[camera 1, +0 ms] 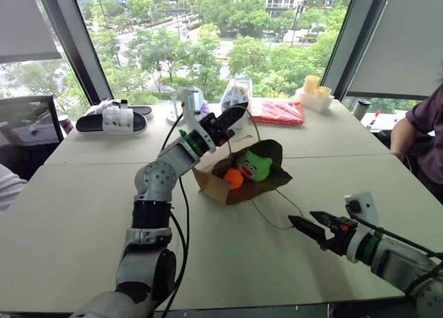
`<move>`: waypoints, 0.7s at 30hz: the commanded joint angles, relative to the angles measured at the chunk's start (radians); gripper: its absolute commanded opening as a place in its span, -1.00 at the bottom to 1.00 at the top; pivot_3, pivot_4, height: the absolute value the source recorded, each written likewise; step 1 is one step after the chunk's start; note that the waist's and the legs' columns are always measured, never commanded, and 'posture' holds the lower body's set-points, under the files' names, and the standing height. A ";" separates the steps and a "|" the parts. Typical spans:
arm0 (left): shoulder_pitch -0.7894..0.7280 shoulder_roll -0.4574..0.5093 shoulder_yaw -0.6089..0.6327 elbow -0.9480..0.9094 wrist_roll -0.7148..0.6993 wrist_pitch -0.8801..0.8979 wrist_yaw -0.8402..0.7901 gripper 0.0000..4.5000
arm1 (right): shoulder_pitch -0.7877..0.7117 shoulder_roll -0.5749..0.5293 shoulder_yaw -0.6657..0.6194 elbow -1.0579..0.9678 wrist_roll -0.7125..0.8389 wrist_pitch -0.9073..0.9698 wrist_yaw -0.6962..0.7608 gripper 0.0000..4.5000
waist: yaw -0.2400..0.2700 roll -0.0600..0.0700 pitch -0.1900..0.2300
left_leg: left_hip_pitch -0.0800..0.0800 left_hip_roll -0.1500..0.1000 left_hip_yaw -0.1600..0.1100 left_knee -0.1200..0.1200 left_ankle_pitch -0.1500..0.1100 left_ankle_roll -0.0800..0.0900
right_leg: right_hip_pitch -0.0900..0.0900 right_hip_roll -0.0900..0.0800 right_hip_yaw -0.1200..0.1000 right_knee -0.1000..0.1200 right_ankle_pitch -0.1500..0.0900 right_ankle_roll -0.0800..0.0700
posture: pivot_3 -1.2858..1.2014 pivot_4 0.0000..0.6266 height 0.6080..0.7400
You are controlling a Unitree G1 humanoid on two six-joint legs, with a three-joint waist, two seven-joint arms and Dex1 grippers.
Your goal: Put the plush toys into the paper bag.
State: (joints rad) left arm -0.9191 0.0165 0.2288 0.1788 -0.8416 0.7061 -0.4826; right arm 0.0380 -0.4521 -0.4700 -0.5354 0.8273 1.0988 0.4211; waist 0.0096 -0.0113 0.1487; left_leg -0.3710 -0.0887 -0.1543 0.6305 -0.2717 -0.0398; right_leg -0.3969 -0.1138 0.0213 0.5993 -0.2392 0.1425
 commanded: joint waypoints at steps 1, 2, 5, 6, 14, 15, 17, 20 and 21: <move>-0.022 -0.004 0.000 -0.028 -0.016 -0.018 -0.013 -1.00 | -0.013 0.069 -0.012 0.008 0.071 -0.018 -0.045 0.99 | 0.000 0.000 0.000 | 0.000 0.000 0.000 0.000 0.000 0.000 | 0.000 0.000 0.000 0.000 0.000 0.000 | 0.03 -0.52 1.00; -0.022 -0.004 0.000 -0.028 -0.016 -0.018 -0.013 -1.00 | -0.011 0.087 -0.004 0.016 0.076 -0.021 -0.053 0.99 | 0.000 0.000 0.000 | 0.000 0.000 0.000 0.000 0.000 0.000 | 0.000 0.000 0.000 0.000 0.000 0.000 | 0.03 -0.52 1.00; -0.023 -0.005 0.000 -0.025 -0.012 -0.022 -0.012 -1.00 | -0.015 0.154 0.004 0.051 0.112 -0.035 -0.086 0.99 | 0.001 0.000 0.000 | 0.000 0.000 0.000 0.000 0.000 0.000 | 0.000 0.000 0.000 0.000 0.000 0.000 | 0.03 -0.52 1.00; -0.022 -0.004 -0.001 -0.026 -0.011 -0.023 -0.012 -1.00 | -0.017 0.176 0.007 0.060 0.125 -0.044 -0.092 0.89 | 0.001 0.000 0.000 | 0.000 0.000 -0.001 0.000 0.000 0.000 | 0.000 0.000 0.000 0.000 0.000 0.000 | 0.03 -0.52 1.00; -0.018 0.022 -0.017 -0.032 0.006 -0.025 -0.033 -1.00 | -0.023 0.166 -0.001 0.030 0.270 -0.061 -0.094 -0.78 | 0.001 0.001 0.000 | 0.000 0.000 -0.001 0.000 0.000 0.000 | 0.000 0.000 0.000 0.000 0.000 0.000 | 0.03 -0.52 1.00; -0.019 0.034 -0.024 -0.020 0.018 -0.024 -0.042 -1.00 | -0.022 0.143 0.008 0.011 0.283 -0.059 -0.076 -0.97 | 0.001 0.001 0.000 | 0.000 0.000 -0.001 0.000 0.000 0.000 | 0.000 0.000 0.000 0.000 0.000 0.000 | 0.03 -0.52 1.00; -0.023 0.054 -0.034 0.012 0.039 -0.027 -0.055 -1.00 | -0.028 0.105 0.017 -0.017 0.313 -0.057 -0.065 -0.97 | 0.000 0.001 0.000 | 0.000 0.000 0.000 0.000 0.000 0.000 | 0.000 0.000 0.000 0.000 0.000 0.000 | 0.03 -0.52 1.00; -0.025 0.088 -0.040 0.029 0.034 -0.017 -0.121 -1.00 | -0.107 0.065 -0.020 -0.036 0.450 -0.088 -0.108 -0.97 | -0.005 0.001 0.000 | 0.000 0.000 -0.001 -0.001 0.000 0.000 | 0.000 0.001 0.000 0.000 0.000 0.000 | 0.03 -0.52 1.00; -0.036 0.102 -0.034 0.037 0.028 -0.013 -0.140 -1.00 | -0.151 0.044 -0.036 -0.040 0.517 -0.105 -0.130 -0.97 | -0.007 0.001 0.000 | 0.000 0.000 -0.001 -0.001 0.000 0.000 | 0.000 0.001 0.000 0.000 0.000 0.000 | 0.03 -0.52 1.00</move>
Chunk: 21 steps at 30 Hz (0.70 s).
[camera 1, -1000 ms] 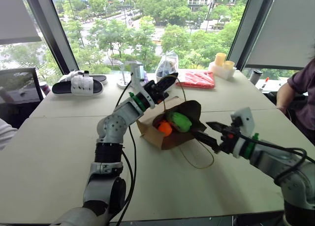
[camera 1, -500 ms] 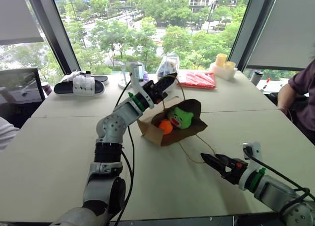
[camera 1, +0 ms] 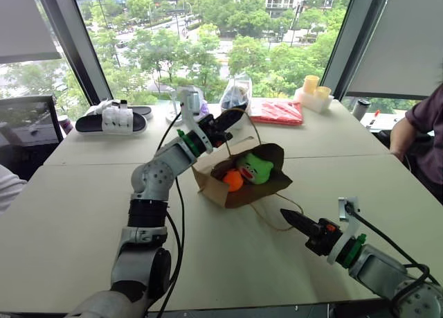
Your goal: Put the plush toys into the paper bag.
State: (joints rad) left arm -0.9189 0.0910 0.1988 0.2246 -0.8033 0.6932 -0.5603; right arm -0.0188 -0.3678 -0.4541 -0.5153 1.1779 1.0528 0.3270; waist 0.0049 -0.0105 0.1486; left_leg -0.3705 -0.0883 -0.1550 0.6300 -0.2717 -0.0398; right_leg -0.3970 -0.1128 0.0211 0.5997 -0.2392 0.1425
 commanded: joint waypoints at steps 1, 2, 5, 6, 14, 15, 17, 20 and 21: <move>-0.052 0.041 0.003 0.006 -0.010 -0.003 -0.075 -1.00 | -0.138 -0.065 -0.062 -0.059 0.228 -0.075 -0.056 -0.97 | -0.003 0.000 0.000 | 0.000 0.000 0.000 0.000 0.000 0.000 | 0.000 0.000 0.000 0.000 0.000 0.000 | 0.03 -0.52 1.00; -0.069 0.053 0.009 0.025 -0.004 -0.013 -0.081 -1.00 | -0.173 -0.088 -0.067 -0.052 0.275 -0.088 -0.077 -0.97 | -0.003 0.001 0.000 | 0.000 0.000 0.000 0.000 0.000 0.000 | 0.000 0.000 0.000 0.000 0.000 0.000 | 0.03 -0.52 1.00; -0.110 0.073 0.022 0.093 0.020 -0.043 -0.083 -1.00 | -0.235 -0.144 -0.060 -0.027 0.341 -0.121 -0.116 -0.97 | 0.004 0.000 0.000 | -0.001 0.000 -0.002 0.000 0.000 0.000 | 0.000 0.000 -0.002 0.000 0.000 0.000 | 0.03 -0.52 1.00; -0.120 0.078 0.021 0.113 0.030 -0.051 -0.084 -1.00 | -0.247 -0.157 -0.054 -0.019 0.354 -0.132 -0.126 -0.97 | 0.007 0.000 0.000 | -0.001 0.000 -0.003 0.000 0.000 0.000 | 0.001 0.000 -0.002 -0.001 0.000 0.000 | 0.03 -0.52 1.00; -0.104 0.041 0.014 0.188 0.064 -0.068 -0.073 -0.89 | -0.234 -0.203 0.039 0.038 0.294 -0.163 -0.126 -0.99 | 0.007 0.000 0.000 | -0.002 -0.001 -0.002 0.000 0.000 0.001 | 0.000 -0.001 -0.002 -0.001 0.000 0.000 | 0.03 -0.52 1.00; -0.097 0.034 0.021 0.194 0.061 -0.060 -0.065 -0.76 | -0.229 -0.200 0.046 0.044 0.292 -0.171 -0.136 -0.87 | 0.006 0.000 0.000 | -0.002 -0.001 -0.002 0.000 0.000 0.001 | 0.000 -0.001 -0.002 -0.001 0.000 0.000 | 0.03 -0.52 1.00; -0.087 0.027 0.028 0.202 0.062 -0.056 -0.057 -0.40 | -0.223 -0.196 0.057 0.051 0.280 -0.185 -0.145 -0.59 | 0.005 0.000 0.000 | -0.002 -0.001 -0.002 0.000 0.000 0.001 | 0.000 -0.001 -0.002 -0.001 0.000 0.000 | 0.03 -0.52 1.00; -0.069 0.031 0.042 0.211 0.054 -0.050 -0.067 0.24 | -0.214 -0.197 0.066 0.050 0.249 -0.209 -0.134 0.07 | 0.000 0.000 0.000 | -0.002 0.000 -0.002 0.000 0.000 0.001 | -0.001 -0.001 -0.002 0.000 0.000 0.000 | 0.03 -0.52 1.00; -0.065 0.033 0.049 0.217 0.050 -0.050 -0.067 0.44 | -0.211 -0.202 0.070 0.045 0.246 -0.212 -0.120 0.28 | 0.000 0.000 0.000 | -0.002 0.000 -0.002 0.000 0.000 0.001 | 0.000 -0.001 -0.002 0.000 0.000 0.000 | 0.03 -0.52 1.00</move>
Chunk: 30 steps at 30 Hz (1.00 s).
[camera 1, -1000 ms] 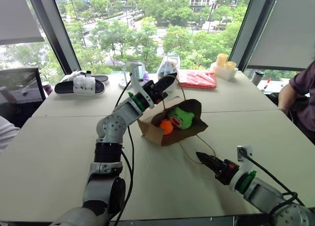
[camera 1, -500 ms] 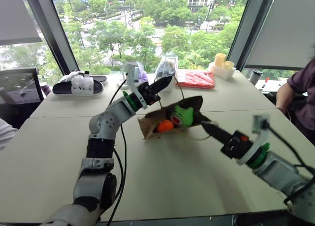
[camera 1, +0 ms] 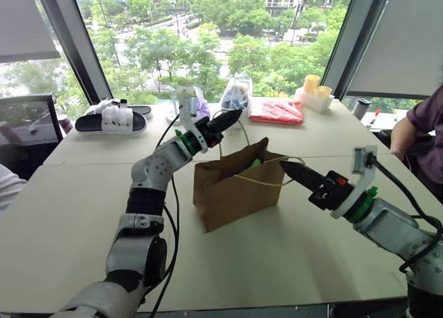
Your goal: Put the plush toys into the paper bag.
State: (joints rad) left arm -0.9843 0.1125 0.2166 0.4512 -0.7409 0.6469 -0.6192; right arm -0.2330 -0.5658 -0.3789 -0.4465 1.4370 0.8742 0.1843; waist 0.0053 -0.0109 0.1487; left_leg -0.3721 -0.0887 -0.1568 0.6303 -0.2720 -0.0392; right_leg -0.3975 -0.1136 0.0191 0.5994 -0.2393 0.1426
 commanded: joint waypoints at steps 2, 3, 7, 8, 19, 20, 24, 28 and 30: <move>-0.004 0.011 0.083 0.006 -0.050 0.003 0.020 0.91 | 0.015 -0.010 -0.005 -0.039 0.011 -0.032 0.035 0.78 | 0.000 0.000 0.000 | 0.000 0.000 0.000 0.000 0.000 0.000 | 0.000 0.000 0.000 0.000 0.000 0.000 | 0.03 -0.52 1.00; -0.006 0.013 0.108 0.006 -0.076 0.015 0.023 1.00 | 0.023 -0.011 -0.008 -0.049 0.037 -0.029 0.046 0.98 | 0.000 0.000 0.000 | 0.000 0.000 0.000 0.000 0.000 0.000 | 0.000 0.000 0.000 0.000 0.000 0.000 | 0.03 -0.52 1.00; 0.007 0.057 0.166 -0.029 -0.159 0.102 -0.009 1.00 | 0.046 0.001 -0.034 -0.076 0.166 -0.055 0.054 0.99 | -0.002 0.000 0.000 | 0.000 0.000 -0.001 0.000 0.000 0.000 | 0.000 0.000 0.000 0.000 0.000 0.000 | 0.03 -0.52 1.00; 0.013 0.072 0.173 -0.035 -0.169 0.120 -0.017 1.00 | 0.053 0.000 -0.039 -0.079 0.186 -0.063 0.054 0.99 | -0.002 0.000 0.000 | 0.000 0.000 -0.001 0.000 0.000 0.000 | 0.000 0.000 0.000 0.000 0.000 0.000 | 0.03 -0.52 1.00; 0.069 0.223 0.087 -0.116 -0.126 0.189 -0.176 1.00 | 0.091 -0.058 0.031 -0.092 0.164 -0.055 0.083 0.99 | 0.002 0.000 0.000 | 0.000 0.000 -0.001 0.000 0.000 0.000 | 0.000 0.000 0.000 0.000 0.000 0.000 | 0.03 -0.52 1.00; 0.070 0.233 0.075 -0.117 -0.118 0.188 -0.192 1.00 | 0.094 -0.059 0.053 -0.091 0.140 -0.050 0.091 0.99 | 0.002 0.000 0.000 | 0.000 0.000 -0.001 0.000 0.000 0.000 | 0.000 0.000 0.000 0.000 0.000 0.000 | 0.03 -0.52 1.00; 0.078 0.276 -0.020 -0.103 -0.016 0.130 -0.265 1.00 | 0.091 -0.046 0.130 -0.083 0.065 -0.043 0.112 0.99 | 0.001 0.000 0.000 | 0.000 0.000 0.000 0.000 0.000 0.000 | 0.000 0.000 0.000 0.000 0.000 0.000 | 0.03 -0.52 1.00; 0.068 0.306 -0.062 -0.049 0.056 0.084 -0.301 1.00 | 0.091 -0.031 0.176 -0.077 0.018 -0.050 0.128 0.99 | 0.001 0.000 0.000 | 0.000 0.000 -0.001 0.000 0.000 0.000 | 0.000 0.000 0.000 0.000 0.000 0.000 | 0.03 -0.52 1.00; 0.065 0.313 -0.062 -0.032 0.072 0.076 -0.311 1.00 | 0.096 -0.025 0.188 -0.077 0.003 -0.053 0.134 0.99 | 0.000 0.000 0.000 | 0.000 0.000 -0.001 0.000 0.000 0.000 | 0.000 0.000 0.000 0.000 0.000 0.000 | 0.03 -0.52 1.00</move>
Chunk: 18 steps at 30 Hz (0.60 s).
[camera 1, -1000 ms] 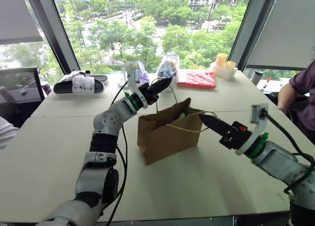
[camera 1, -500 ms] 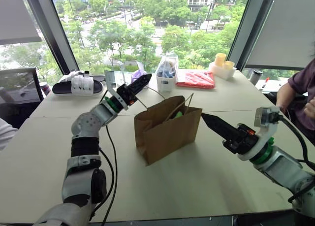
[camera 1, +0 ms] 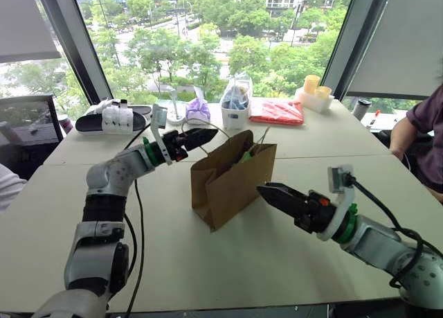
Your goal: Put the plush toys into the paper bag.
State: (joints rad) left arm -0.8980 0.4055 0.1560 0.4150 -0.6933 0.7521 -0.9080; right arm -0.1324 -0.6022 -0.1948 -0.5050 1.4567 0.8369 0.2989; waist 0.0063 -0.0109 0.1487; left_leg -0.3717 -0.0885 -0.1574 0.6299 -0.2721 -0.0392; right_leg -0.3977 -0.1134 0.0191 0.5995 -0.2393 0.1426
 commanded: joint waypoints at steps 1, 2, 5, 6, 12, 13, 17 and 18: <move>-0.017 0.028 0.006 0.007 0.022 -0.025 -0.032 1.00 | -0.001 0.013 0.011 -0.020 -0.024 -0.015 0.024 0.99 | -0.001 0.000 0.000 | 0.000 0.000 0.000 0.000 0.000 0.000 | 0.000 0.000 0.000 0.000 0.000 0.000 | 0.03 -0.52 1.00; -0.012 0.035 0.015 0.005 0.018 -0.021 -0.041 1.00 | 0.001 0.015 0.017 -0.021 -0.029 -0.014 0.028 0.99 | -0.001 0.000 0.000 | 0.000 0.000 0.000 0.000 0.000 0.000 | 0.000 0.000 0.000 0.000 0.000 0.000 | 0.03 -0.52 1.00; 0.001 0.050 0.051 0.000 -0.007 0.005 -0.047 1.00 | 0.003 0.021 0.031 -0.021 -0.045 -0.013 0.037 0.99 | -0.002 0.000 0.000 | 0.000 0.000 -0.001 0.000 0.000 0.000 | 0.000 0.000 0.000 0.000 0.000 0.000 | 0.03 -0.52 1.00; 0.008 0.053 0.070 -0.007 -0.018 0.014 -0.042 1.00 | 0.001 0.025 0.038 -0.019 -0.053 -0.013 0.039 0.99 | -0.002 0.000 0.000 | 0.000 0.000 -0.002 0.000 0.000 0.000 | -0.001 0.000 0.000 0.000 0.000 0.000 | 0.03 -0.52 1.00; 0.139 0.096 0.115 -0.193 -0.081 0.097 -0.029 1.00 | -0.059 0.073 0.100 0.024 -0.148 -0.015 0.022 0.99 | -0.018 0.000 0.000 | 0.000 0.001 -0.004 -0.001 0.000 0.000 | -0.001 0.000 0.000 0.001 0.000 0.000 | 0.03 -0.52 1.00; 0.176 0.112 0.120 -0.225 -0.085 0.110 -0.024 1.00 | -0.071 0.087 0.103 0.032 -0.158 -0.020 0.018 0.89 | -0.020 0.000 0.000 | 0.000 0.001 -0.004 0.000 0.000 0.000 | -0.001 0.000 0.000 0.001 0.000 0.000 | 0.03 -0.52 1.00; 0.317 0.174 0.156 -0.383 -0.137 0.159 -0.027 1.00 | -0.106 0.114 0.137 0.052 -0.222 -0.022 0.039 0.18 | -0.023 0.000 0.000 | 0.000 0.001 -0.004 -0.001 0.000 0.000 | -0.003 0.000 0.001 0.003 0.000 0.000 | 0.03 -0.52 1.00; 0.355 0.189 0.163 -0.446 -0.162 0.176 -0.026 1.00 | -0.118 0.122 0.154 0.060 -0.239 -0.016 0.044 -0.05 | -0.023 0.000 0.000 | 0.000 0.001 -0.004 -0.002 0.000 0.000 | -0.004 0.000 0.001 0.003 0.000 0.000 | 0.03 -0.52 1.00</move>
State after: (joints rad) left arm -0.5442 0.5756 0.2798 0.0653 -0.8054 0.9112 -0.9300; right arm -0.2306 -0.4908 -0.0560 -0.4335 1.2373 0.8280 0.3260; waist -0.0166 -0.0108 0.1487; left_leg -0.3724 -0.0872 -0.1614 0.6279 -0.2721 -0.0394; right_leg -0.4024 -0.1136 0.0207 0.6031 -0.2393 0.1424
